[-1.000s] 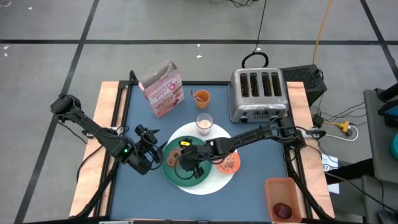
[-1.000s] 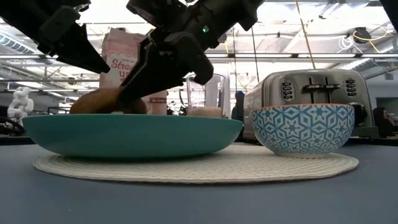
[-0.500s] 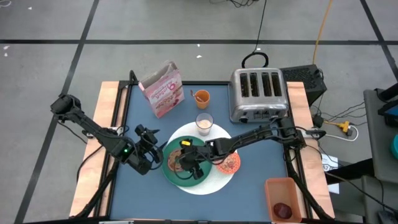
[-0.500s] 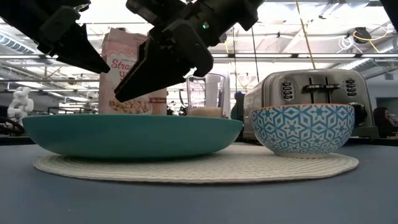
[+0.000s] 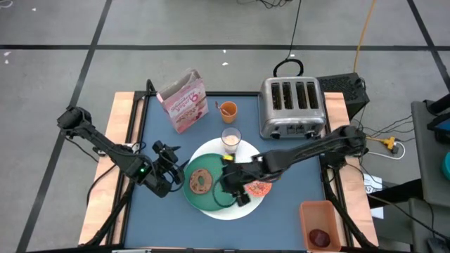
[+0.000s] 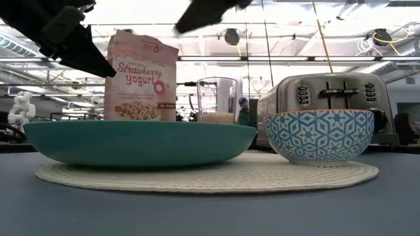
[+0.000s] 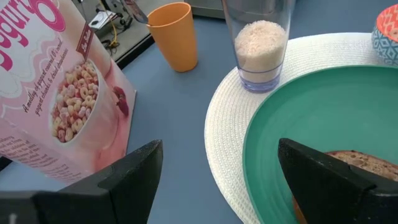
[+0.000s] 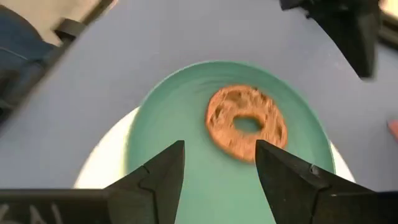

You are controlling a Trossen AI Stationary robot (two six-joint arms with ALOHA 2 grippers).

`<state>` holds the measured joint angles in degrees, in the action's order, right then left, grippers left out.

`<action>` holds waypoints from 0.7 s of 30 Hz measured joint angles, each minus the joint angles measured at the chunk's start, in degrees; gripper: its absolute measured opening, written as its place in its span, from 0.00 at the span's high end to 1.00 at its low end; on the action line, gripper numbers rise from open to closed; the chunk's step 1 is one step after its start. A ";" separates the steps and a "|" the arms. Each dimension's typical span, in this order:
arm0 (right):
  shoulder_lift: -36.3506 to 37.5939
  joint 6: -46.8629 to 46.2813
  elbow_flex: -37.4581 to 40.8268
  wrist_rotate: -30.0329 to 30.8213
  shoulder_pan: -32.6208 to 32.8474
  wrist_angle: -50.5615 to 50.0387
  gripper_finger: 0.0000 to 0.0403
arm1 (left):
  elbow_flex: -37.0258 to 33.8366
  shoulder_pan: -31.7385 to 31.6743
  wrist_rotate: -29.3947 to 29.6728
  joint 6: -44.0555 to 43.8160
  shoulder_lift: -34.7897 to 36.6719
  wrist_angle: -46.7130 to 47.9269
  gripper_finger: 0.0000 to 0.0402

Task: Arrange a breakfast setting
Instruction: Put the apple on the green plate

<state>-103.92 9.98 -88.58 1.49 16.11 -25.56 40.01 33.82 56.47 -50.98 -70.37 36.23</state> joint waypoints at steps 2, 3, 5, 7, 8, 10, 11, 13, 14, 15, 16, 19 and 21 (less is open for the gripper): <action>3.27 -3.97 0.00 0.15 1.17 -4.35 0.53 | 0.01 0.01 0.02 -0.11 0.00 -0.02 0.20; 4.86 -6.23 0.00 0.15 1.84 -6.31 0.53 | 0.00 0.00 0.00 -0.13 0.00 -0.02 0.20; 7.93 -11.21 0.00 0.11 3.32 -10.24 0.53 | 0.00 0.02 0.02 -0.13 0.00 -0.04 0.20; 11.04 -16.20 0.00 0.09 4.89 -13.74 0.53 | 0.01 0.02 0.00 0.12 0.00 -0.51 0.20; 12.42 -18.61 0.00 0.12 5.66 -15.57 0.53 | 0.00 0.07 0.03 0.92 0.00 -1.12 0.20; 14.94 -23.04 -0.04 1.26 7.61 -18.81 0.53 | 0.00 0.23 0.01 3.56 0.00 -3.43 0.20; 15.94 -25.13 -0.04 2.52 8.59 -20.32 0.53 | 0.00 0.38 -0.01 5.57 0.00 -5.18 0.20; 17.70 -29.50 -0.04 5.55 10.78 -23.73 0.54 | 0.00 0.53 -1.76 9.96 0.00 -9.71 0.20; 18.51 -32.32 -0.04 7.03 11.86 -25.53 0.54 | 0.00 0.55 -3.31 12.34 0.00 -12.12 0.20; 19.14 -35.70 -0.04 8.10 12.91 -27.23 0.54 | 0.00 0.55 -4.92 15.01 0.00 -14.97 0.20; 19.65 -39.17 -0.04 9.06 13.82 -28.88 0.54 | 0.00 0.55 -6.27 17.65 0.00 -17.72 0.20; 20.20 -48.15 -0.09 10.74 16.90 -34.77 0.54 | 0.00 0.55 -8.30 25.00 0.00 -23.76 0.20; 20.04 -53.92 -0.09 10.65 19.11 -38.62 0.54 | 0.02 0.54 -8.35 27.53 0.00 -25.87 0.20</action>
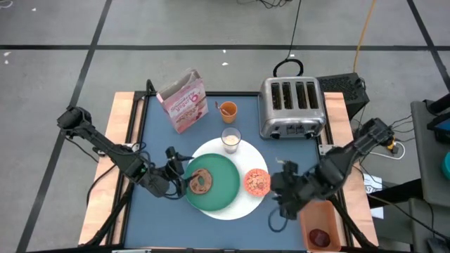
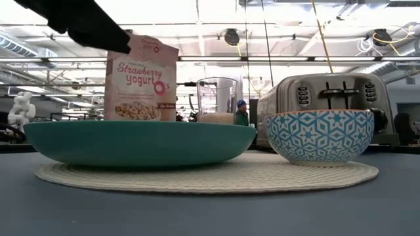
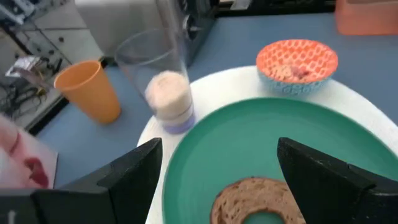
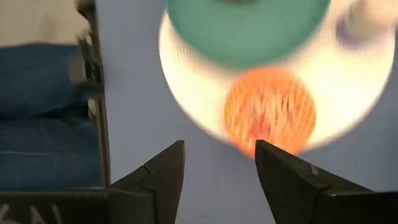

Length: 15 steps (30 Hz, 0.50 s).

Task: Arrange a breakfast setting
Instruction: Put the apple on the green plate

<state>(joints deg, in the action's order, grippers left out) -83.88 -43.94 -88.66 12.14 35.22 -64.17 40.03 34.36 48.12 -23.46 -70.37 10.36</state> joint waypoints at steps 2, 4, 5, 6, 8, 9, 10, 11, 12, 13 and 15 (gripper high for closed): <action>-0.42 -6.49 0.00 -0.26 2.26 -3.27 0.54 | -0.01 -0.14 -0.04 0.66 0.00 -0.59 0.20; -0.72 -12.26 0.00 -0.87 4.78 -5.35 0.54 | -0.01 -0.33 -0.04 0.44 0.00 -0.41 0.20; -0.74 -14.76 0.02 -1.79 5.95 -6.23 0.54 | -0.01 -0.32 -0.04 0.26 0.00 -0.29 0.20; -0.74 -17.17 0.02 -2.00 7.13 -6.65 0.54 | -0.02 -0.32 -0.04 0.04 0.00 -0.16 0.20; -0.70 -20.89 0.02 -1.90 9.17 -6.91 0.54 | -0.02 -0.32 -0.04 -0.20 0.00 -0.08 0.20; -0.70 -22.06 0.02 -1.95 10.03 -6.92 0.54 | -0.01 -0.32 -0.04 -0.23 0.00 -0.10 0.20; -0.70 -22.96 0.02 -1.95 10.91 -6.88 0.54 | -0.01 -0.32 0.00 -0.50 0.00 -0.10 0.20; -0.71 -23.72 0.02 -1.97 11.76 -6.84 0.54 | -0.01 -0.32 0.04 -0.85 0.00 -0.08 0.20; -0.72 -24.71 0.02 -2.24 12.55 -6.74 0.54 | -0.02 -0.32 0.10 -1.26 0.00 -0.10 0.20; -0.77 -25.55 0.02 -3.30 13.12 -6.50 0.54 | 0.00 -0.32 0.13 -1.67 0.00 -0.10 0.20; -0.87 -26.52 0.02 -6.13 13.67 -5.66 0.54 | 0.00 -0.32 0.16 -2.36 0.00 -0.09 0.20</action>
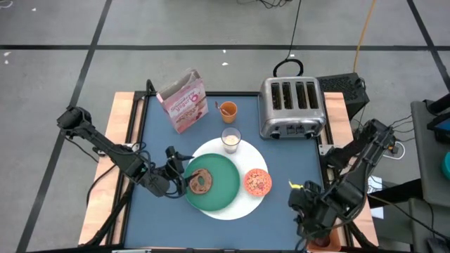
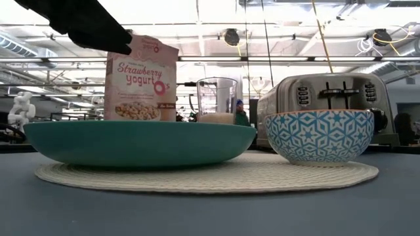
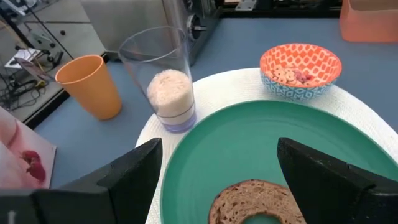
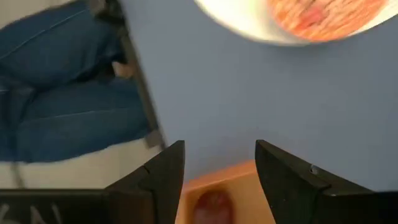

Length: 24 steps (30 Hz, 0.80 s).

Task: Arrange a breakfast setting
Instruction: Put the apple on the green plate

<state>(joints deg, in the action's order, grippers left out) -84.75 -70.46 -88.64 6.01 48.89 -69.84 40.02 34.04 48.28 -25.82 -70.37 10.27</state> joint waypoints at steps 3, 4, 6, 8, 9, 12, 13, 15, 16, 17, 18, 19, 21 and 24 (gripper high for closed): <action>-0.07 -2.96 0.00 -2.37 0.54 2.78 0.52 | 0.00 0.00 0.14 -0.28 0.00 -0.03 0.20; -0.05 -3.92 0.00 -2.96 0.56 4.04 0.51 | 0.01 0.00 0.16 -0.44 0.00 -0.03 0.20; -0.04 -5.68 0.00 -3.12 0.64 6.10 0.47 | -0.01 0.00 0.16 -0.89 0.00 -0.03 0.20; -0.04 -7.21 0.00 -3.16 0.65 6.68 0.42 | -0.01 0.00 0.17 -1.62 0.00 -0.01 0.20; -0.04 -7.97 0.00 -3.13 0.65 6.71 0.39 | -0.01 0.00 0.18 -1.71 0.00 -0.02 0.20; -0.04 -9.67 0.00 -3.15 0.65 6.60 0.30 | 0.00 0.00 0.18 -1.71 0.00 -0.01 0.20; -0.04 -10.56 0.00 -3.16 0.65 6.50 0.27 | -0.01 0.00 0.18 -1.71 0.00 -0.01 0.20; -0.04 -11.62 0.00 -3.20 0.65 6.44 0.21 | -0.01 0.00 0.18 -1.71 0.00 -0.01 0.20; -0.04 -11.60 0.00 -3.27 0.65 6.47 0.18 | 0.00 0.00 0.18 -1.71 0.00 0.01 0.20; -0.04 -11.53 0.00 -3.42 0.65 6.46 0.15 | -0.01 0.00 0.18 -1.71 0.00 0.01 0.20; -0.04 -11.52 0.00 -4.34 0.65 6.52 0.12 | 0.00 0.00 0.18 -1.71 0.00 0.01 0.20; -0.04 -11.34 0.00 -5.29 0.65 6.59 0.10 | -0.01 0.00 0.18 -1.71 0.00 0.06 0.20; -0.04 -9.51 0.00 -6.33 0.79 6.49 0.07 | 0.00 0.00 0.19 -1.71 0.00 0.12 0.20; -0.43 -7.18 0.00 -4.68 2.26 6.49 0.04 | 0.00 0.00 0.21 -1.69 0.00 0.12 0.20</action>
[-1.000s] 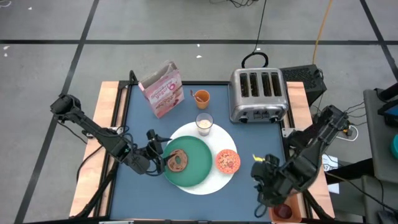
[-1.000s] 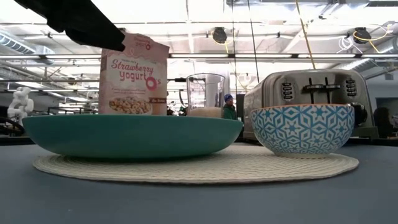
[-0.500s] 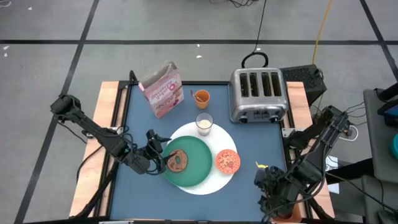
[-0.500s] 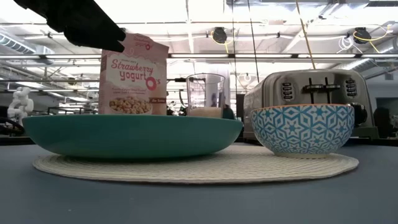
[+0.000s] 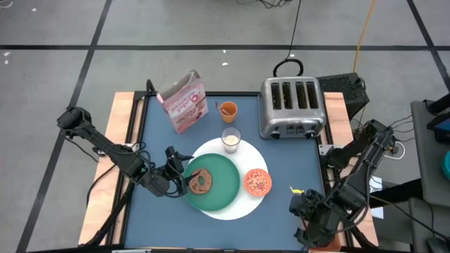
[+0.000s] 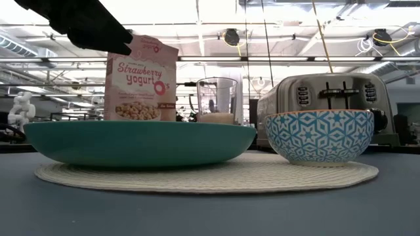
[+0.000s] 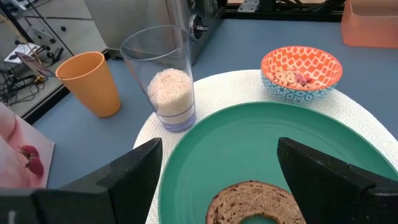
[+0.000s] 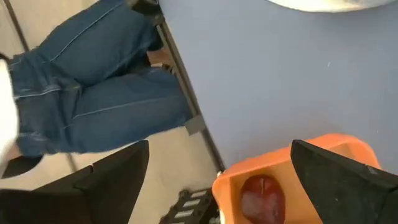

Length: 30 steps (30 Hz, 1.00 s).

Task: Arrange a breakfast setting
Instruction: Put the apple on the green plate

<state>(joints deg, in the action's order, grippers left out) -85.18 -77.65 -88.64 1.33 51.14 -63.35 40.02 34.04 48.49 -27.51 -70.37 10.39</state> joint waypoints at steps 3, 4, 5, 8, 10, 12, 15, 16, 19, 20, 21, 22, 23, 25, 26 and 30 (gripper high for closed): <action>-1.19 -1.26 0.00 1.78 2.61 -0.13 0.04 | 0.00 0.29 0.02 0.21 0.00 0.04 0.20; -1.72 -1.35 0.00 1.56 3.53 -0.09 0.04 | 0.01 0.58 0.02 0.22 0.00 0.06 0.20; -2.10 -1.72 0.00 1.44 4.45 -0.11 0.04 | -0.01 0.90 0.01 0.22 0.00 0.06 0.20; -3.14 -4.17 0.00 1.56 6.73 -0.37 0.04 | -0.01 2.00 0.02 0.10 0.00 0.07 0.20; -3.55 -6.15 0.00 1.55 7.94 -1.43 0.04 | -0.01 2.97 0.04 0.19 0.00 0.09 0.20; -3.92 -8.53 0.00 1.58 9.26 -4.08 0.04 | -0.01 3.83 0.04 0.22 0.00 0.11 0.20; -4.94 -12.62 0.00 1.56 11.20 -9.09 0.04 | 0.00 4.71 0.07 0.03 0.00 0.11 0.20; -5.49 -13.31 0.00 1.50 11.90 -10.38 0.04 | 0.01 4.79 0.07 -0.05 0.00 0.13 0.20; -7.08 -13.64 0.01 1.41 13.47 -12.54 0.04 | 0.01 4.85 0.07 -0.26 0.00 0.11 0.20; -7.78 -13.64 0.01 1.41 13.95 -12.68 0.04 | -0.01 4.85 0.07 -0.28 0.00 0.11 0.20; -8.38 -13.64 0.02 1.41 14.33 -12.70 0.04 | -0.01 4.83 0.07 -0.41 0.00 0.11 0.20; -9.05 -13.64 0.02 1.41 14.70 -12.68 0.04 | 0.01 4.83 0.07 -0.71 0.00 0.11 0.20; -9.78 -13.64 0.02 1.33 15.07 -12.72 0.04 | -0.01 4.83 0.07 -1.06 0.00 0.11 0.20; -11.40 -13.44 0.02 -0.28 15.71 -12.83 0.04 | 0.01 4.83 0.07 -1.20 0.00 0.07 0.20; -12.29 -13.27 0.01 -1.73 16.06 -12.84 0.04 | 0.00 4.83 0.07 -1.31 0.00 0.07 0.20; -15.62 -13.18 0.02 -4.42 17.39 -13.71 0.05 | 0.00 4.83 0.07 -1.33 0.00 0.04 0.20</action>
<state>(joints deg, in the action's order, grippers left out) -100.80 -90.83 -88.62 -3.08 68.54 -77.07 40.01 38.87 48.56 -28.84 -70.37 10.44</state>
